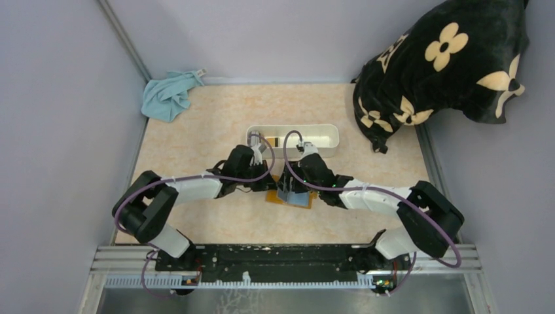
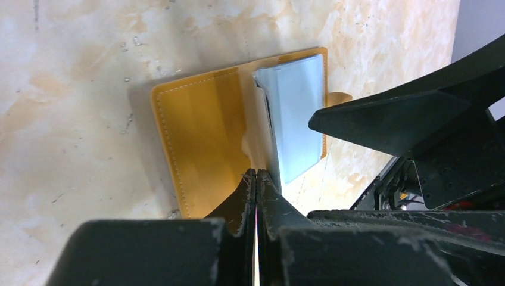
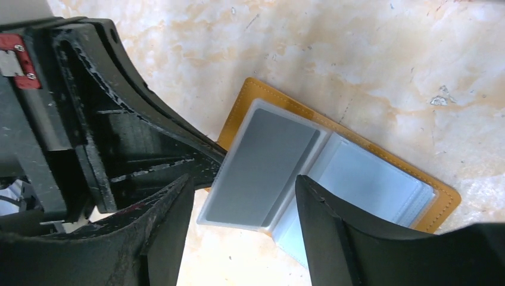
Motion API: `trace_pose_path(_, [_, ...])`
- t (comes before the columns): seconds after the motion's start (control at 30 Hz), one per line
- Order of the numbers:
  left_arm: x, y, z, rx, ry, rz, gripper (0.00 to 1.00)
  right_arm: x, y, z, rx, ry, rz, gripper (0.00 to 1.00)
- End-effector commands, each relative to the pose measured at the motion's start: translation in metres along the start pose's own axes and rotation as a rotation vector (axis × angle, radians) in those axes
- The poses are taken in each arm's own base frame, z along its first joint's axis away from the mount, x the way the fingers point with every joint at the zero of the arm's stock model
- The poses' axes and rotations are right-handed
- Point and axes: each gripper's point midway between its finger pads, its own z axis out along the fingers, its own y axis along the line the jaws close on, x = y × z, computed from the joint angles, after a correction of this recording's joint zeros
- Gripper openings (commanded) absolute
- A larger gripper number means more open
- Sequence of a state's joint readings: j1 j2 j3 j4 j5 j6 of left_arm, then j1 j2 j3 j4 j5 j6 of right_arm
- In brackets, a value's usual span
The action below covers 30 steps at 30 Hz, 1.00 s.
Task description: Take the credit cards out of the card holder
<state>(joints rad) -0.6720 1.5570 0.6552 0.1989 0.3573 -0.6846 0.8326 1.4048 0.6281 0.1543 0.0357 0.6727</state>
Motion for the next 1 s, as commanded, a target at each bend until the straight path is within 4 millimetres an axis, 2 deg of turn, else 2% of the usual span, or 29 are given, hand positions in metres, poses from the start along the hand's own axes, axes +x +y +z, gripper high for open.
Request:
trace_pose_path(0.0, [-0.003,-0.015,0.004,0.033,0.004,0.015,0.0,-0.023,0.004,-0.01,0.01,-0.067,-0.018,0.64])
trace_pose_path(0.3, [0.001,-0.022,0.009,0.045,0.021,0.028,0.0,-0.014,-0.005,-0.007,0.045,-0.03,-0.023,0.64])
trace_pose_path(0.97, [0.001,-0.019,0.009,0.023,0.009,0.03,0.0,-0.011,-0.023,-0.014,0.095,-0.041,-0.003,0.6])
